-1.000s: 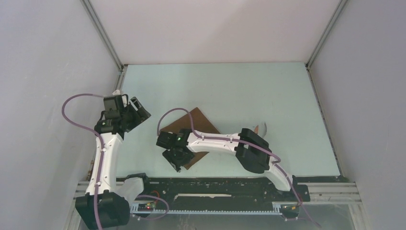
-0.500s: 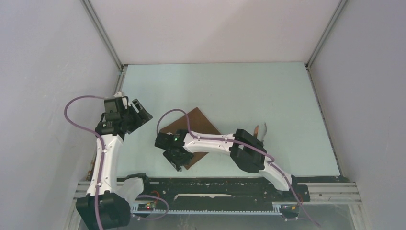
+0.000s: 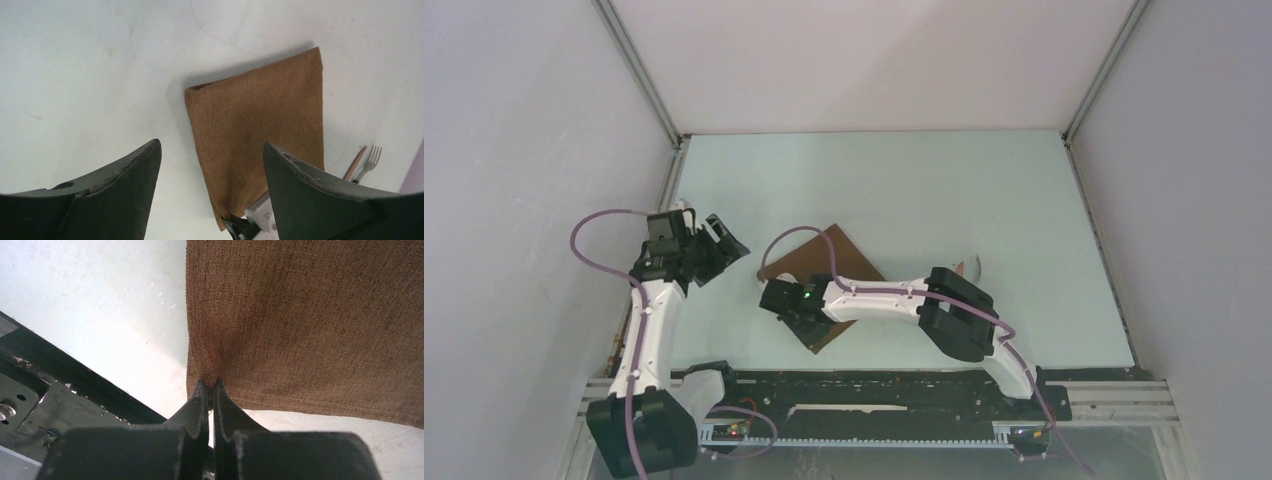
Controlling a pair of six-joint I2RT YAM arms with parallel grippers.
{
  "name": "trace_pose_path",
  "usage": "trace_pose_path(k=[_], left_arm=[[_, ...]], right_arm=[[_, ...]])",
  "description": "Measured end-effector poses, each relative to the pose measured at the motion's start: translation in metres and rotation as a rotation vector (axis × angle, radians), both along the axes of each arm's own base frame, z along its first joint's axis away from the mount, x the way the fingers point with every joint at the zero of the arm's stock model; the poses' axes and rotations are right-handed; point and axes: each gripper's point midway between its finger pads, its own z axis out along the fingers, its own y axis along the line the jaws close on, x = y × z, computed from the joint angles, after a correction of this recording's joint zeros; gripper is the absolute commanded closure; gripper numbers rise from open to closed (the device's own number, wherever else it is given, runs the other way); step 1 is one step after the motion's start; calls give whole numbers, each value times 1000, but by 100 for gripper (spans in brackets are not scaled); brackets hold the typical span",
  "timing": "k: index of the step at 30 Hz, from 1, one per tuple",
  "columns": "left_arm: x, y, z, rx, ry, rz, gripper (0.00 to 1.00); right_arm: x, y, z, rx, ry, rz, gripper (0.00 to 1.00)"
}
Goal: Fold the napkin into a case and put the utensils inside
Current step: Pick up the lower triangle-folded napkin from the center of the board.
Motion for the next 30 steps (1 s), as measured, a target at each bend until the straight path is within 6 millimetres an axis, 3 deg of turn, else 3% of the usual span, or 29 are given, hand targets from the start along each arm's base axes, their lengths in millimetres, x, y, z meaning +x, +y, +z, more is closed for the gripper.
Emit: trace_pose_path(k=[4, 8, 11, 17, 22, 26, 30], left_arm=[[-3, -10, -32, -117, 74, -5, 19], [-15, -17, -62, -205, 161, 10, 19], [-17, -22, -63, -237, 166, 6, 19], [-13, -23, -50, -234, 109, 3, 19], [-6, -21, -36, -226, 77, -1, 19], [-3, -20, -32, -222, 65, -2, 19], [-3, -18, -33, -223, 66, 4, 19]], right_arm=[[4, -3, 3, 64, 14, -8, 97], [20, -9, 11, 94, 39, -32, 59], [27, -9, 18, 98, 41, -31, 43], [14, -2, 39, 80, 29, 35, 33], [11, 10, 49, 90, 20, 84, 37], [15, 16, 33, 60, 29, 99, 40], [13, 8, 8, -9, 56, 99, 37]])
